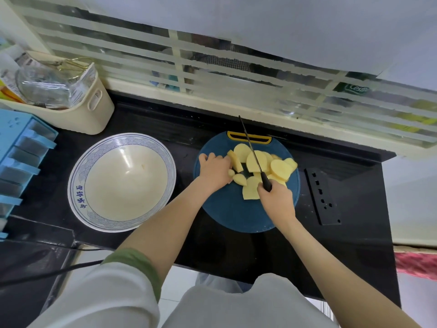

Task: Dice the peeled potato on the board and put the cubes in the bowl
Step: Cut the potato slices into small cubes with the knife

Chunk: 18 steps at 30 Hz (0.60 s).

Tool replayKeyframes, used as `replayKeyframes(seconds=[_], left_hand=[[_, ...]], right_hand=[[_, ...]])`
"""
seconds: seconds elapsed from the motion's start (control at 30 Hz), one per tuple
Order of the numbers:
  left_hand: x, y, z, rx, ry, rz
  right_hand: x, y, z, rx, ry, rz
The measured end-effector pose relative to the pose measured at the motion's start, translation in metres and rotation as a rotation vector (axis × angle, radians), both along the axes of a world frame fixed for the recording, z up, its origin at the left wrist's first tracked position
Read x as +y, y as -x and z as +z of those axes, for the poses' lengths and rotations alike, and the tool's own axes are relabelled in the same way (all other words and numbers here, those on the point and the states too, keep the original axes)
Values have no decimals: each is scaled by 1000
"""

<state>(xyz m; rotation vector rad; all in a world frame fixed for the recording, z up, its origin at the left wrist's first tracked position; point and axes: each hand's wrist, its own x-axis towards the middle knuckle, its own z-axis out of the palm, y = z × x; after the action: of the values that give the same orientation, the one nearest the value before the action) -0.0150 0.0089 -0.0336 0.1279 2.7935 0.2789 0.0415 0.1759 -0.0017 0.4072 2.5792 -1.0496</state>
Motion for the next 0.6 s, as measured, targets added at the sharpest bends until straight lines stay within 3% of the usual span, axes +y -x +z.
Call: replayKeyframes(seconds=[0.13,0.27,0.37,0.6], left_hand=[[-8,-11,3,140,-133,36],[-26,-26,12,369,-315,237],[-44,-39,8,416,-386,328],[-50,-58,-9,421,-465,127]], right_hand=[[-5,2,0,1,33,-5],[-15,2,1,-17,61,21],[-23,-2,-1,-59,87,53],[-46,-20,-15,-185,211,38]])
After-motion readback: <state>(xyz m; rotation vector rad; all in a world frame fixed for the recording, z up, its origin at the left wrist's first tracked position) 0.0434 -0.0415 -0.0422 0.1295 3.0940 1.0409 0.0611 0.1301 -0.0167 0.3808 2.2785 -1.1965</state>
